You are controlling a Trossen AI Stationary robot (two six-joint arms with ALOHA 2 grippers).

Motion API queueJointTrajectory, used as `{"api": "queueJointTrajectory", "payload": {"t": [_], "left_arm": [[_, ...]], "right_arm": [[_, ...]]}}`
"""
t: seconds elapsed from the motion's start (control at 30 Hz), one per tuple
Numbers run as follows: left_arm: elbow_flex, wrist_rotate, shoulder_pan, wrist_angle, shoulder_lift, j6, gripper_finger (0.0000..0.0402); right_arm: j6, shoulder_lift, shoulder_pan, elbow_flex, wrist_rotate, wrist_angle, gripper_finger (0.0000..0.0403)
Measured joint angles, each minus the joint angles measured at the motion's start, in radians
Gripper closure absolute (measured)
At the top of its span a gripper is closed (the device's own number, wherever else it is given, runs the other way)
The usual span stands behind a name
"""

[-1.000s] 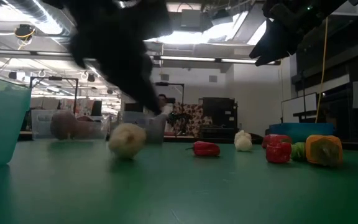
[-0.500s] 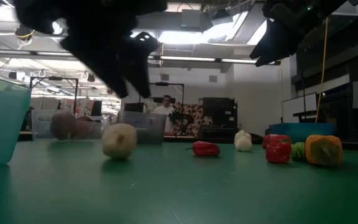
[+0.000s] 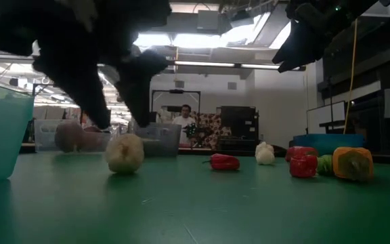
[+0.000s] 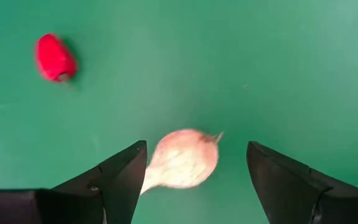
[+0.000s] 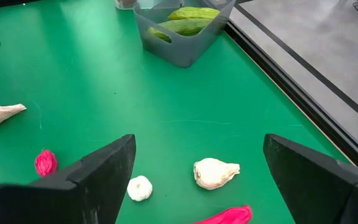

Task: Sort produce into baskets
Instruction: Put the garlic into the green bin

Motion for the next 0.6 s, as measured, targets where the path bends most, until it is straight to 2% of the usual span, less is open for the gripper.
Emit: {"api": "queueJointTrajectory", "payload": {"t": [0.1, 0.33, 0.43, 0.6], "left_arm": [[-0.065, 0.011, 0.0, 0.105, 0.0, 0.026, 0.0129], [-0.15, -0.01, 0.023, 0.22, 0.001, 0.044, 0.0129], [-0.189, 0.02, 0.042, 0.326, 0.0, 0.047, 0.0129], [-0.211, 0.054, 0.076, 0.342, 0.0, 0.015, 0.0142]], "right_arm": [[0.0, 0.0, 0.0, 0.0, 0.0, 0.0, 0.0052], [0.0, 0.0, 0.0, 0.0, 0.002, 0.0, 0.0052], [0.003, 0.0, 0.0, 0.0, 0.002, 0.001, 0.0052], [0.019, 0.0, 0.0, 0.0, 0.002, 0.0, 0.0052]]}}
